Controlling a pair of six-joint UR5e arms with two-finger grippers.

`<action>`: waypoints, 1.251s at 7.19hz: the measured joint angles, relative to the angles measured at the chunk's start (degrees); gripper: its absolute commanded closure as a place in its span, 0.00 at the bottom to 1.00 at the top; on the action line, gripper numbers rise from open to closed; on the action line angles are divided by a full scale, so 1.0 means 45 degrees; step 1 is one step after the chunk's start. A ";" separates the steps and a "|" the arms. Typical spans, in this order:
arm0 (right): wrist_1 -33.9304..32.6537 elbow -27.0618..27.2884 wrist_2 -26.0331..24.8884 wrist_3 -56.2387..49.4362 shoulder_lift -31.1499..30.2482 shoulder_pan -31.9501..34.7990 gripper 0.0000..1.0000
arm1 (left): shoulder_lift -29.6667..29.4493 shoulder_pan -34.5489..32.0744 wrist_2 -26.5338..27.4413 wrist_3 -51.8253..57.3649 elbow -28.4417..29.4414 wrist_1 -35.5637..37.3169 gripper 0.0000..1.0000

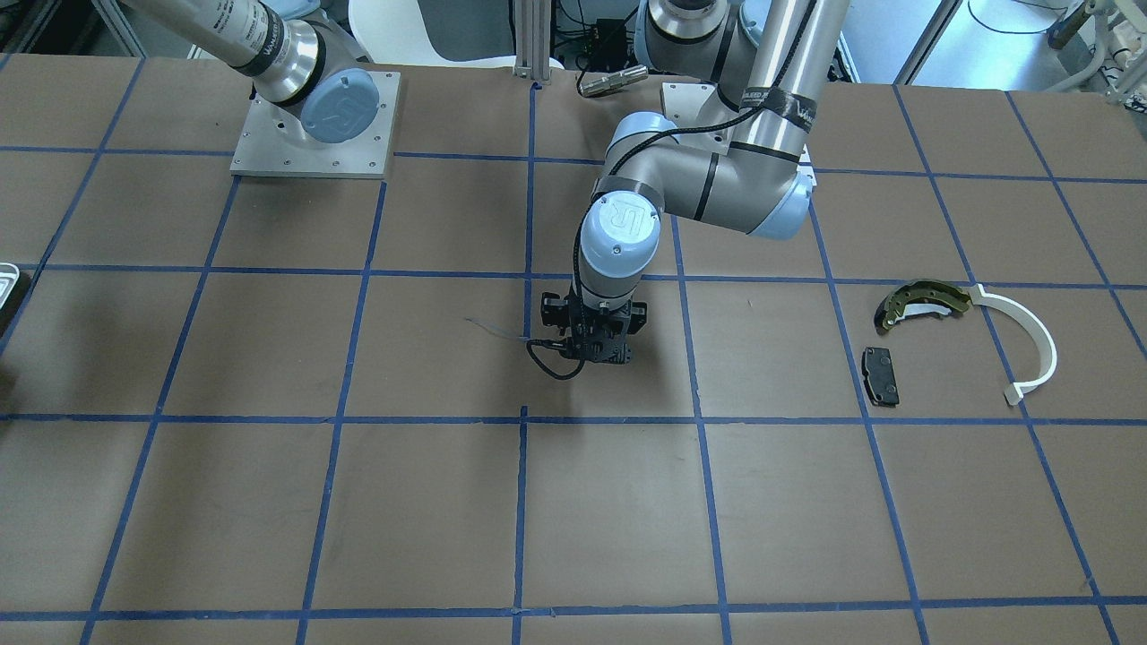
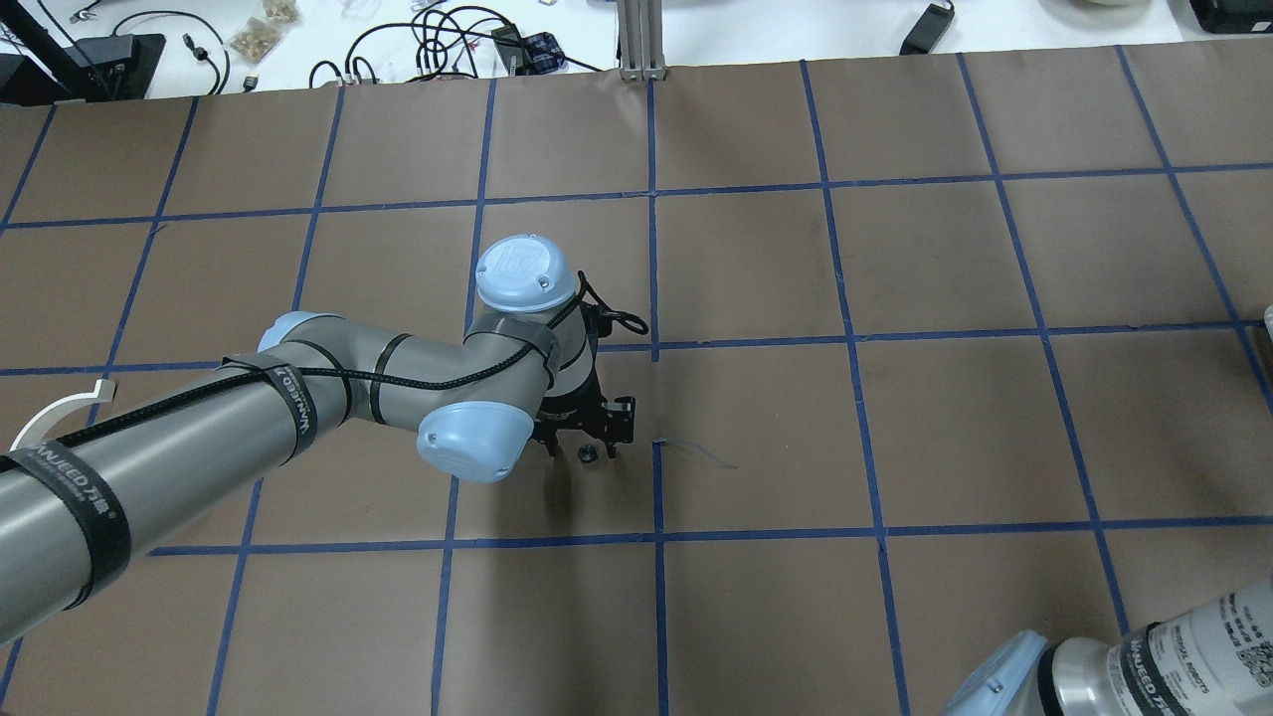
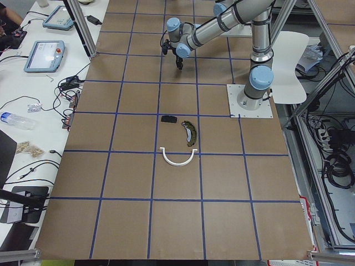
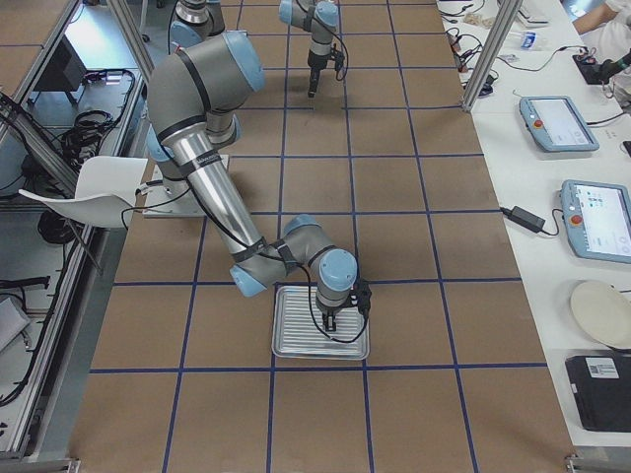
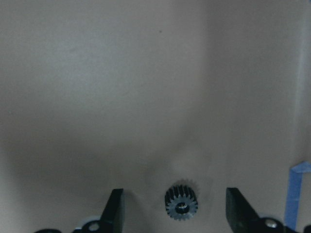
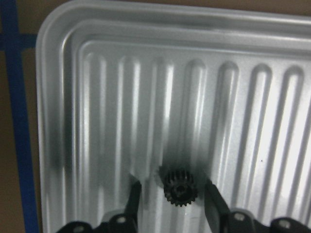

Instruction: Place bearing gear from tray to pile

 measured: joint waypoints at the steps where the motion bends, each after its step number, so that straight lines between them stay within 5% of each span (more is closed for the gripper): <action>1: -0.0009 0.0006 0.0009 -0.0041 -0.0002 0.0006 0.60 | -0.0022 0.0000 -0.0017 0.0014 0.0016 0.0006 1.00; 6: -0.0043 -0.0040 0.0139 -0.0155 -0.0010 0.0012 0.60 | 0.0397 0.0601 0.0512 0.0878 0.0793 -0.0855 1.00; 8: -0.0484 -0.0025 0.0160 -0.0138 0.0048 0.0037 0.67 | 0.0695 0.2472 0.1049 0.2583 0.2730 -0.3474 1.00; 9: -0.0616 -0.0001 0.0162 -0.0126 0.0069 0.0042 0.84 | 0.0786 0.3505 0.1340 0.3371 0.3736 -0.4698 1.00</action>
